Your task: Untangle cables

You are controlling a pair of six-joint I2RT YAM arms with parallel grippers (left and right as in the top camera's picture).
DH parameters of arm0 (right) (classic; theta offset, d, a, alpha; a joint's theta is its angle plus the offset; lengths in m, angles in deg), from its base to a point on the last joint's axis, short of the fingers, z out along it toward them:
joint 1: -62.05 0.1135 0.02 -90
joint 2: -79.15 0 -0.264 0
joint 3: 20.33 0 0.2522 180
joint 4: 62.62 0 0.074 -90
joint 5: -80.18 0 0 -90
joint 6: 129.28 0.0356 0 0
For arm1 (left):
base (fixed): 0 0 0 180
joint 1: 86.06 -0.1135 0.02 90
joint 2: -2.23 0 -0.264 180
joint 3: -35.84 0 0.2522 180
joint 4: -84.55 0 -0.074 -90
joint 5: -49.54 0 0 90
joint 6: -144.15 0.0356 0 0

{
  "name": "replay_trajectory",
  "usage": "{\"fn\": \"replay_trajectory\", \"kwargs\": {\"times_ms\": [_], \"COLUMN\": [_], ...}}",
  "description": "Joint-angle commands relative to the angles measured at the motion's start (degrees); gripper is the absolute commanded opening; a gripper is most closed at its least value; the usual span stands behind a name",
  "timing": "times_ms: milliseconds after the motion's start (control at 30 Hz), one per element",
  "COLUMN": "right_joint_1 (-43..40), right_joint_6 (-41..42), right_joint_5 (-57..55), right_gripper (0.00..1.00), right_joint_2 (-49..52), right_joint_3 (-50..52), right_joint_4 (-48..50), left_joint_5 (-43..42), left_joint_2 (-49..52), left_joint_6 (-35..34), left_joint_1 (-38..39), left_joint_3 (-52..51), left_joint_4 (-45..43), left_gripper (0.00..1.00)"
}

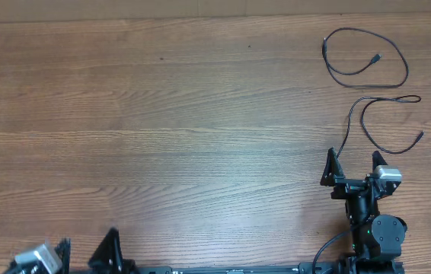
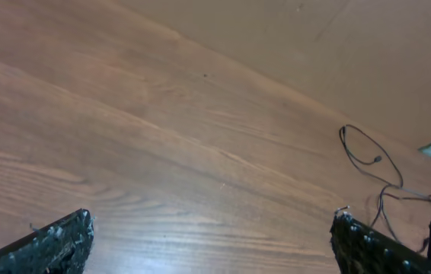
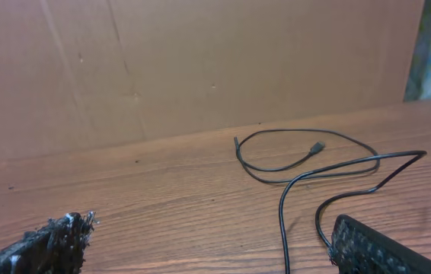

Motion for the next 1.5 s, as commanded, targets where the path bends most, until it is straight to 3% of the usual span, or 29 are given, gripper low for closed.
{"fn": "replay_trajectory", "kwargs": {"times_ms": [0,267,633,1200,1467], "right_joint_1": [-0.26,-0.26,-0.26,-0.26,-0.26], "right_joint_6": [0.20,0.20,0.20,0.20,0.20], "right_joint_5": [0.13,0.13,0.13,0.13,0.13], "right_gripper": [1.00,1.00,1.00,1.00,1.00], "right_joint_2": [-0.48,-0.48,-0.48,-0.48,-0.48], "right_joint_3": [0.61,0.61,0.61,0.61,0.61], "right_joint_4": [0.11,0.11,0.11,0.11,0.11], "left_joint_5": [0.04,4.31,4.24,-2.21,-2.69], "left_joint_2": [-2.73,-6.69,-13.79,-14.14,-14.16], "left_joint_6": [1.05,1.03,1.14,11.17,14.34], "left_joint_1": [-0.33,-0.59,-3.89,-3.87,-3.80], "left_joint_3": [0.09,-1.92,-18.08,-57.61,-69.00], "left_joint_4": [2.32,1.51,-15.47,-65.09,-79.69], "left_gripper": [1.00,1.00,0.99,1.00,1.00]}}
